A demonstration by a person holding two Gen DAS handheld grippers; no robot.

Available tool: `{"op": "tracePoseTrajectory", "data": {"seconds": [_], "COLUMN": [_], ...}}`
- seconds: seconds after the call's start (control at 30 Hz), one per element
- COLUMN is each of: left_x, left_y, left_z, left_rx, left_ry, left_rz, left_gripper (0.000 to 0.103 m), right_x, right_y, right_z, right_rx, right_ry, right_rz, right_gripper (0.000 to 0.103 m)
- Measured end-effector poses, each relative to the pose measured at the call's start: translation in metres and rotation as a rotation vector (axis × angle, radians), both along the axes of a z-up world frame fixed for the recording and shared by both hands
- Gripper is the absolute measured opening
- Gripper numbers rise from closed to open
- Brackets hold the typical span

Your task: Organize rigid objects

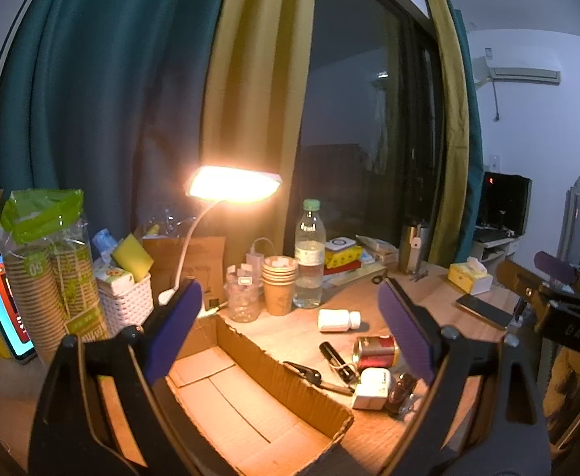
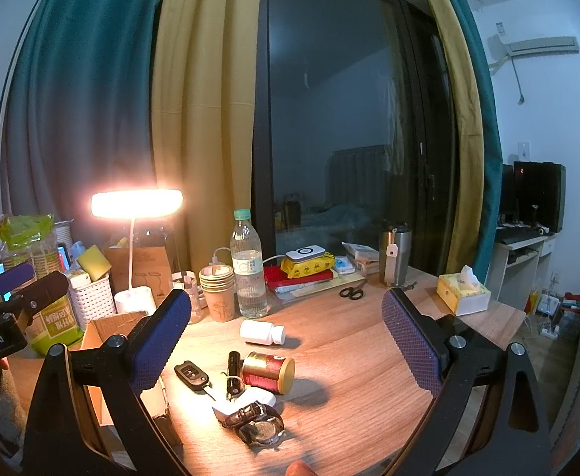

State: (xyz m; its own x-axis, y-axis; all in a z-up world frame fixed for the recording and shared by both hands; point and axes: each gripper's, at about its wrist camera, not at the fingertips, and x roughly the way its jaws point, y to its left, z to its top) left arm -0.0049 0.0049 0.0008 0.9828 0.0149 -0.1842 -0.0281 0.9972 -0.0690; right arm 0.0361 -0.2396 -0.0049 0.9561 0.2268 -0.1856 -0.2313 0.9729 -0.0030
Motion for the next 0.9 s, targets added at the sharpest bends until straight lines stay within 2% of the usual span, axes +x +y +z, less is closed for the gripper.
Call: {"op": "tracePoseTrajectory", "data": {"seconds": [0.9], "left_x": [-0.0018], "left_y": [0.0002], "left_z": [0.0029], "left_rx": [-0.009], "left_ry": [-0.002], "left_rz": [0.005], "left_gripper": [0.091], "right_x": [0.0004], "right_y": [-0.0001], "right_z": [-0.0005], "right_rx": [0.001], "right_ry": [0.002], "right_rz": [0.002], "right_gripper": [0.099]}}
